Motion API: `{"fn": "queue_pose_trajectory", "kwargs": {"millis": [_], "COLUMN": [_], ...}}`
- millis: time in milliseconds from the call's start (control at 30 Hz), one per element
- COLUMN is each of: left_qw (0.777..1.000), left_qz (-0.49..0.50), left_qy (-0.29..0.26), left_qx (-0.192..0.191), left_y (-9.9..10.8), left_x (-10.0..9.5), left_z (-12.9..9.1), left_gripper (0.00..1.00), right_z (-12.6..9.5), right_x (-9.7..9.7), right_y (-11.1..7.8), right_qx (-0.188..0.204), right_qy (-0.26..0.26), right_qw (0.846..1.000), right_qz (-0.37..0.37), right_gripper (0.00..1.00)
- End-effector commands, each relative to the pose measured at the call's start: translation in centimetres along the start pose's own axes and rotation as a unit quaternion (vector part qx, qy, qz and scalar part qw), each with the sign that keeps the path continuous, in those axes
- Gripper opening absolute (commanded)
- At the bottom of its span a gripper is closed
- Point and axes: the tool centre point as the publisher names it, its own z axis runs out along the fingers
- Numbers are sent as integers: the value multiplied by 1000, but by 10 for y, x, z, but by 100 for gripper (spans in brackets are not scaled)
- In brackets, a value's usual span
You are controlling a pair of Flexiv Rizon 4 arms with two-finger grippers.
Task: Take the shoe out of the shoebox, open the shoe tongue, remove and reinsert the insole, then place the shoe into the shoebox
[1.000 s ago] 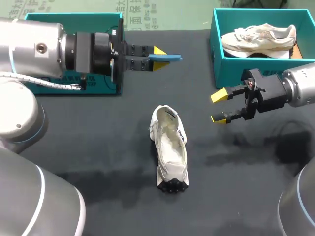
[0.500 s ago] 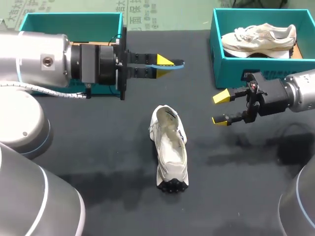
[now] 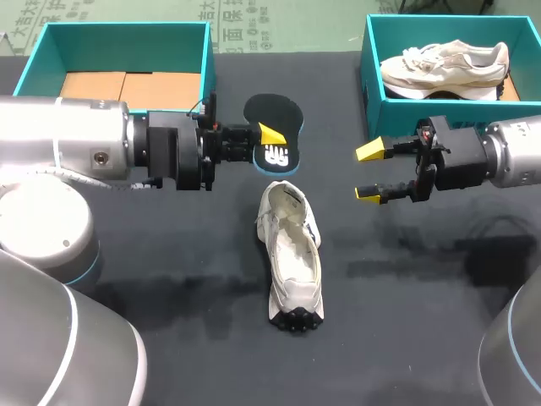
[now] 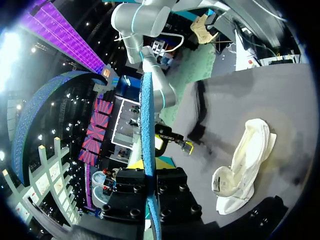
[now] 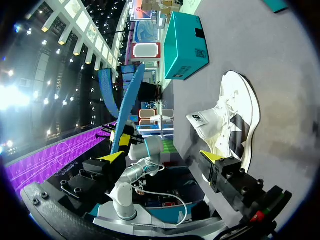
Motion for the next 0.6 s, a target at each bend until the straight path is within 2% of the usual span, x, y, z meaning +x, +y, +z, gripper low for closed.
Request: {"fn": "queue_pose_trajectory", "kwargs": {"millis": [33, 167, 267, 600], "left_qw": [1000, 998, 998, 998], "left_qz": [19, 56, 56, 56], "left_qy": [-11, 1, 1, 1], "left_qx": [-14, -39, -39, -39], "left_y": [1, -2, -2, -2], "left_x": [16, 30, 30, 30], "left_z": [1, -1, -1, -1], "left_gripper": [0, 0, 0, 0], "right_z": [18, 30, 35, 35], "right_x": [1, 1, 0, 0], "right_y": [14, 23, 27, 27], "right_qx": [2, 6, 9, 9], "right_qy": [2, 13, 39, 39], "right_qw": [1000, 1000, 999, 999], "right_qz": [2, 4, 18, 18], "right_gripper": [100, 100, 100, 100]}}
